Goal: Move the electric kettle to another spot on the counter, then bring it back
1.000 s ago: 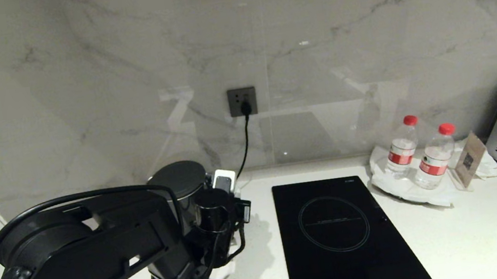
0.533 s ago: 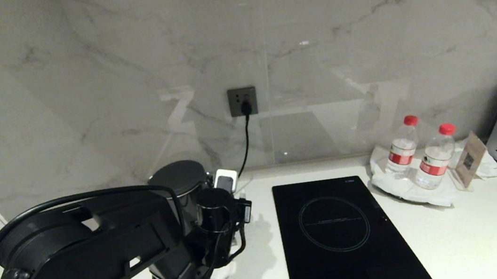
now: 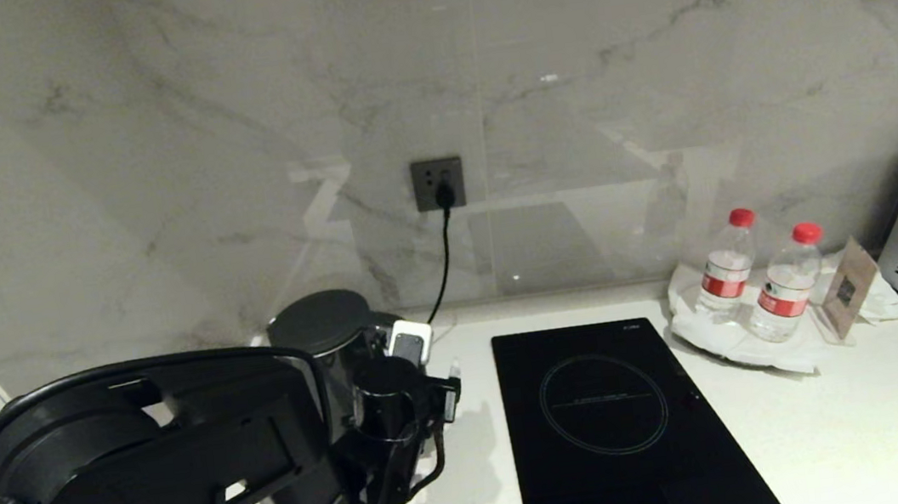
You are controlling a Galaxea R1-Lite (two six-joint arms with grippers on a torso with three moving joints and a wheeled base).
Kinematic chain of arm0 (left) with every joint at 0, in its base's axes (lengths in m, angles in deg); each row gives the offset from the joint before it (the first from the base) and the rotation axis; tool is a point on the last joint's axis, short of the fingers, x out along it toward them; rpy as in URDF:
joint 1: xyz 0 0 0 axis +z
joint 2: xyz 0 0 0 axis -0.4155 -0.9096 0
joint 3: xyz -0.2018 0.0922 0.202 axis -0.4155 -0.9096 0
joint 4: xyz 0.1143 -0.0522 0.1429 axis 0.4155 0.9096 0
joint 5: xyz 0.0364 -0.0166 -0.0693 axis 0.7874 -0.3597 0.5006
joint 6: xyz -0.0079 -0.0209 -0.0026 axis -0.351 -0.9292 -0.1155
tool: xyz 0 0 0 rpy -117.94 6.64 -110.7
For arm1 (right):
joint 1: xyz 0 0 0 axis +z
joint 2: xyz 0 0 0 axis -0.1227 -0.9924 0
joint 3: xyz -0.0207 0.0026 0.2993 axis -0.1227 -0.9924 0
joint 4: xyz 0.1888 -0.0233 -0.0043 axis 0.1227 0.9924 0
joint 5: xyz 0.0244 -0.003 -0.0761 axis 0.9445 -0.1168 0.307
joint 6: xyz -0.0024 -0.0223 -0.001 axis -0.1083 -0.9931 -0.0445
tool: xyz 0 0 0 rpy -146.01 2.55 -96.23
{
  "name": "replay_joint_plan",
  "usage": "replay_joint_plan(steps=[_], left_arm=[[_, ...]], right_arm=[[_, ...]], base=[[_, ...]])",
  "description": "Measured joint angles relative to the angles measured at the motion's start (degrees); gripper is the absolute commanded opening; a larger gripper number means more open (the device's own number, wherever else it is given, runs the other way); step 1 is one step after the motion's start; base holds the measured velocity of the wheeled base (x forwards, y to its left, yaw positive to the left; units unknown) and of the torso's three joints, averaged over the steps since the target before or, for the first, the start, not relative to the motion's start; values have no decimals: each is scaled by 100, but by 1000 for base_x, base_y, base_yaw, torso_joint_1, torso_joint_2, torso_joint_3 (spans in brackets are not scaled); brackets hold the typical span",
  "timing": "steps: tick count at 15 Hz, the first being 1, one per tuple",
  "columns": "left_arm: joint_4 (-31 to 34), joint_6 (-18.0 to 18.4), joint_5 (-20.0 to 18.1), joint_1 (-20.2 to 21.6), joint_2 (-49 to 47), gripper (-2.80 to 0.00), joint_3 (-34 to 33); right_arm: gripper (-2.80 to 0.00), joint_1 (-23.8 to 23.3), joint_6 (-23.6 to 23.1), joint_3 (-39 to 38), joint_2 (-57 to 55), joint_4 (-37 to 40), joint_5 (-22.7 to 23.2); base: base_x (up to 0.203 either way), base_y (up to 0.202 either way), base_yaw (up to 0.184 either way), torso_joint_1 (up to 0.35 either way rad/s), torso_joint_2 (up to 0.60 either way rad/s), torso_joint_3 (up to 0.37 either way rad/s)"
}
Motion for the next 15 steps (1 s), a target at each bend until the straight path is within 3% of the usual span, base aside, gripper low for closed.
replay_joint_plan(steps=[5, 9, 15], left_arm=[[-843, -9, -6, -39, 118, 0, -906], [-965, -44, -31, -119, 244, 0, -1613], [-966, -639, -98, -365, 734, 0, -2387]], right_arm=[[-280, 0, 0, 0, 0, -1, 4], [-280, 0, 0, 0, 0, -2, 4], [-280, 0, 0, 0, 0, 1, 2]], base=[[0, 0, 0, 0, 0, 0], [0, 0, 0, 0, 0, 0], [0, 0, 0, 0, 0, 0]])
